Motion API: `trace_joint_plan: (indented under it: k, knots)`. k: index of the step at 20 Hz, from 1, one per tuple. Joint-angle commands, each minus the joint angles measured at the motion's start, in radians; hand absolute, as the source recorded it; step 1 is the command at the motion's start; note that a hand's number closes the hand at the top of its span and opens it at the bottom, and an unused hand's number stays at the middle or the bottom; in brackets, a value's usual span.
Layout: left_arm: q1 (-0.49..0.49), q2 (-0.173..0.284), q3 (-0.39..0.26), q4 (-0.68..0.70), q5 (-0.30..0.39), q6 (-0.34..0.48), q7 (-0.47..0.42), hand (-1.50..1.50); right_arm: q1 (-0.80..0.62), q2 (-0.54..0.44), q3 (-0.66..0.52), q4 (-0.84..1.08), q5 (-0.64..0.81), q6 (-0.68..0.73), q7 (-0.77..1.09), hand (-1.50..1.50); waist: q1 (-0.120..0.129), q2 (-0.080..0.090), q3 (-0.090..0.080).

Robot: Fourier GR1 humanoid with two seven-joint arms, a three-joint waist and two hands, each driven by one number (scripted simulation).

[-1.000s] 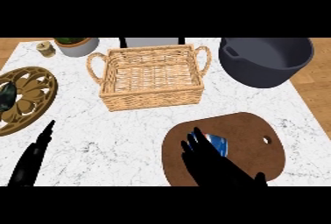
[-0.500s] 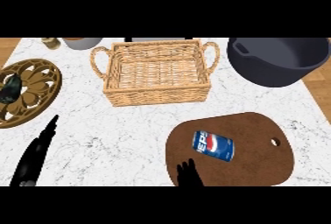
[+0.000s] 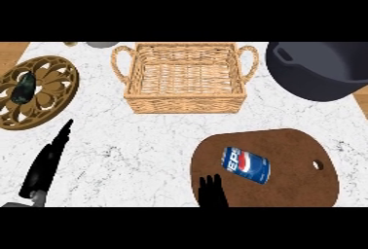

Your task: Pick the can from the cutting board and place it in the basket

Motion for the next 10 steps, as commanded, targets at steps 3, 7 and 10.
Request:
trace_joint_plan:
  k: [3, 7, 10]
  knots:
    - [-0.039, -0.023, 0.010, 0.049, -0.002, -0.025, -0.011, 0.00, 0.117, 0.221, 0.202, 0.145, 0.124, 0.041, 0.146, -1.50, 0.011, 0.005, 0.000]
    - [-0.070, -0.027, 0.014, 0.021, -0.029, -0.027, 0.036, 0.00, 0.042, 0.195, 0.123, 0.195, 0.080, -0.008, 0.068, -1.50, 0.024, 0.008, 0.001]
    - [-0.060, -0.019, 0.028, 0.003, -0.010, -0.059, 0.032, 0.00, 0.025, 0.203, 0.102, 0.226, 0.071, -0.013, 0.057, -1.50, 0.030, 0.007, 0.001]
